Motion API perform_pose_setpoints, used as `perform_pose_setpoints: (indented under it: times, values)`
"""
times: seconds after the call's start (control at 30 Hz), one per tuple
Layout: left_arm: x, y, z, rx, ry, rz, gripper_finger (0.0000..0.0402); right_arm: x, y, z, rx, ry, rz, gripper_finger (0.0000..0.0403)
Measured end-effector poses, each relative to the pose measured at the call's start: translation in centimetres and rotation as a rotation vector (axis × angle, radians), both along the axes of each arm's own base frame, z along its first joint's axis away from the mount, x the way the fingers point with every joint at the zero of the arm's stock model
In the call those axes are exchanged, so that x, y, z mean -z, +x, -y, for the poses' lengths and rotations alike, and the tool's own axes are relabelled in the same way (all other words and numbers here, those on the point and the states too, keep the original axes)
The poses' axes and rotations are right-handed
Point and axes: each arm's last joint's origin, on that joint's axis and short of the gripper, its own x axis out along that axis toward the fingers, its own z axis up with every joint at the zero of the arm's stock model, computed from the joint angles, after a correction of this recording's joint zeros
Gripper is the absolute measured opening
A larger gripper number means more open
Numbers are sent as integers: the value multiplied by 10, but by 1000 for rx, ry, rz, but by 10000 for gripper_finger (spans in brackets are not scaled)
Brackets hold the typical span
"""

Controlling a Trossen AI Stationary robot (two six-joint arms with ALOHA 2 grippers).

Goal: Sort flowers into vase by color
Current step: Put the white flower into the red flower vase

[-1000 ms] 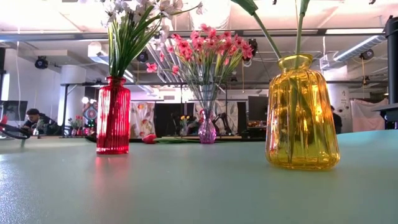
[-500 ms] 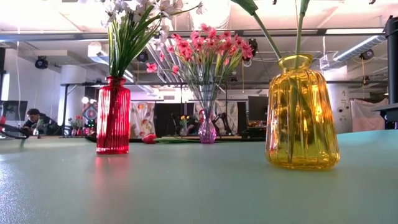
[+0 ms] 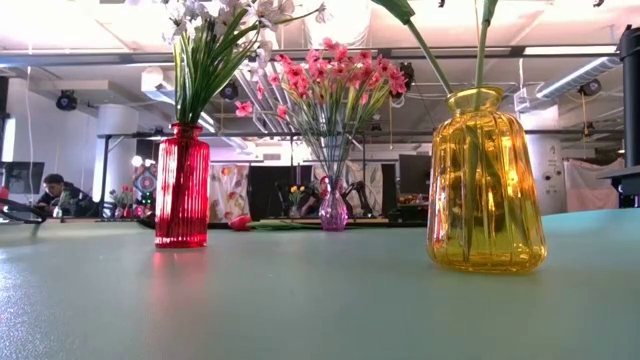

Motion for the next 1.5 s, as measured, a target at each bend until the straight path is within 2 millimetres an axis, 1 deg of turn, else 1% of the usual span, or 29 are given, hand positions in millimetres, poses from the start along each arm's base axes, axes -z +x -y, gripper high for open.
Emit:
perform_pose_setpoints:
  times: [0.13,0.23,0.37,0.43,0.57,0.67,0.73,0.83,1.03,1.17,1.27,1.37,1.5]
  values:
    - [0,4,0,1,-1,1,143,1,0,0,1,0,-9,12]
    - [-1,4,0,8,-18,9,98,1,0,0,2,0,-9,12]
    - [-1,4,0,14,-39,10,25,1,1,1,17,20,-14,13]
    - [-2,4,0,14,-45,11,7,1,1,1,20,25,-15,13]
    - [-1,4,0,14,-45,9,14,2,1,1,19,30,-22,13]
    - [-1,4,0,14,-45,7,5,2,1,1,20,36,-31,16]
    - [-2,3,0,14,-44,3,2,3,1,1,24,38,-38,26]
    - [-3,0,0,14,-43,-3,2,3,2,2,38,43,-45,59]
    - [-8,-7,-1,14,-40,-35,1,4,0,3,81,58,-69,147]
    - [-14,-22,-4,-61,-64,-105,0,0,-7,3,96,75,-75,195]
    - [-18,-36,-7,-113,-79,-169,0,-4,-14,3,96,92,-84,220]
    - [-25,-53,-5,-160,-99,-216,0,-6,-21,3,130,104,-105,240]
    - [-33,-82,3,-217,-153,-271,0,-5,-27,4,200,99,-148,258]
